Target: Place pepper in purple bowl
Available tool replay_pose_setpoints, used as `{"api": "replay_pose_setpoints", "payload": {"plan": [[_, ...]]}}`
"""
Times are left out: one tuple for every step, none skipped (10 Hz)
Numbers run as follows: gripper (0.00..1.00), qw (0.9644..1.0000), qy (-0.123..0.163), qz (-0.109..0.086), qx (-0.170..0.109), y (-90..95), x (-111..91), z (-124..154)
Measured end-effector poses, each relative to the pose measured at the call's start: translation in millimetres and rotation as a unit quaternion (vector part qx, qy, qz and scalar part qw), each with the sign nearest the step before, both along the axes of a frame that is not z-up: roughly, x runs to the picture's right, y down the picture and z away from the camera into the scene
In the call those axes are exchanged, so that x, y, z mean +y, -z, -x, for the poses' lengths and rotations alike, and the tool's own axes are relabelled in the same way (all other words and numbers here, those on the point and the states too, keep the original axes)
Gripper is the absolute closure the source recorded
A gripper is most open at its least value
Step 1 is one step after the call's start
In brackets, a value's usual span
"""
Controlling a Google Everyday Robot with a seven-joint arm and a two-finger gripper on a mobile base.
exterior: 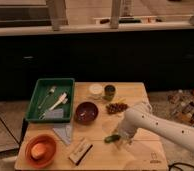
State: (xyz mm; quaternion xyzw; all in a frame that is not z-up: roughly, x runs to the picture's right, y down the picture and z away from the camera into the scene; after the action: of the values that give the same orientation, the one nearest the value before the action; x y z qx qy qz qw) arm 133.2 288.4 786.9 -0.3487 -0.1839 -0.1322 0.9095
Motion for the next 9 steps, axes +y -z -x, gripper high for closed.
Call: {"api": "replay_pose_setpoints", "payload": {"plan": [[0.76, 1.0000, -0.002, 0.002, 0.002, -2.4, 1, -2], [0.86, 0.9999, -0.009, 0.004, 0.005, -5.3, 2, -4], [0.96, 0.9999, -0.009, 0.005, 0.006, -7.2, 1, -4], [1.00, 0.9999, -0.008, 0.005, 0.006, -6.5, 1, -5], [1.00, 0.9999, -0.006, 0.006, 0.007, -5.8, 1, -6], [1.00, 0.9999, -0.006, 0.006, 0.007, -5.7, 2, -7], [1.00, 0.9999, -0.005, 0.006, 0.007, -4.9, 2, -8], [1.00, 0.9999, -0.007, 0.002, 0.010, 0.3, 1, -14], [1.00, 0.9999, -0.011, -0.004, 0.010, 5.2, -4, -17]]}}
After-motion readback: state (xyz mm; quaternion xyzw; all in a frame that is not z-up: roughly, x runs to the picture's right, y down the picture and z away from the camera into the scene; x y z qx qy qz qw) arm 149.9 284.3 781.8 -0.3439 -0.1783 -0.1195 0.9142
